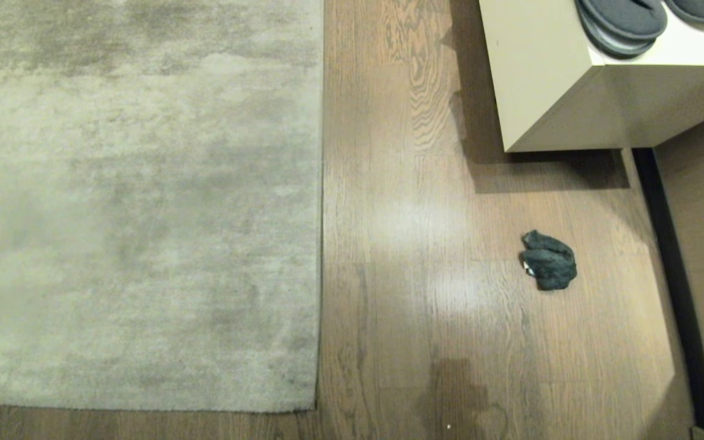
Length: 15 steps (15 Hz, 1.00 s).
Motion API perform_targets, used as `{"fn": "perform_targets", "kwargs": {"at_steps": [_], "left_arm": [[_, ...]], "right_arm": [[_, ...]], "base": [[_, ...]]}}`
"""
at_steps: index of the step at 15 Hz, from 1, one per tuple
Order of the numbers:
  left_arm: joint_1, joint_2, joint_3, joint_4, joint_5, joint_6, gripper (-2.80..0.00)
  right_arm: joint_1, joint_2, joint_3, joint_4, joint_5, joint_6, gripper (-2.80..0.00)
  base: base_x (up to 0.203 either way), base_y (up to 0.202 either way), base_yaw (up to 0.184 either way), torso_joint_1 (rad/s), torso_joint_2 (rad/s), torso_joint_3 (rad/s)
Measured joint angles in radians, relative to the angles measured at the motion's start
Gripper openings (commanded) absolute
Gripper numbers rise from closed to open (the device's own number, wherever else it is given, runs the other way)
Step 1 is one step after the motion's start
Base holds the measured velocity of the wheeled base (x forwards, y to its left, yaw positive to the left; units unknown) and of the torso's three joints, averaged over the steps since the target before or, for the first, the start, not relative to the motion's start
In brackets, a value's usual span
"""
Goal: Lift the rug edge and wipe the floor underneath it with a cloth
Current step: Pick up the rag
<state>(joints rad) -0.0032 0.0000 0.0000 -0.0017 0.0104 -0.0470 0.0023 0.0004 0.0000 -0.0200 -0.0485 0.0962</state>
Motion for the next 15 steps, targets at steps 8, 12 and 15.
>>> {"fn": "perform_targets", "kwargs": {"at_steps": [8,12,15], "left_arm": [[0.000,0.000,0.000,0.000,0.000,0.000,-2.80],[0.000,0.000,0.000,0.000,0.000,0.000,-2.80],[0.000,0.000,0.000,0.000,0.000,0.000,-2.80]], "right_arm": [[0.000,0.000,0.000,0.000,0.000,0.000,-2.80],[0.000,0.000,0.000,0.000,0.000,0.000,-2.80],[0.000,0.000,0.000,0.000,0.000,0.000,-2.80]], "base": [[0.000,0.000,0.000,0.002,0.00,-0.198],[0.000,0.000,0.000,0.002,0.00,-0.196],[0.000,0.000,0.000,0.004,0.00,-0.198]]}}
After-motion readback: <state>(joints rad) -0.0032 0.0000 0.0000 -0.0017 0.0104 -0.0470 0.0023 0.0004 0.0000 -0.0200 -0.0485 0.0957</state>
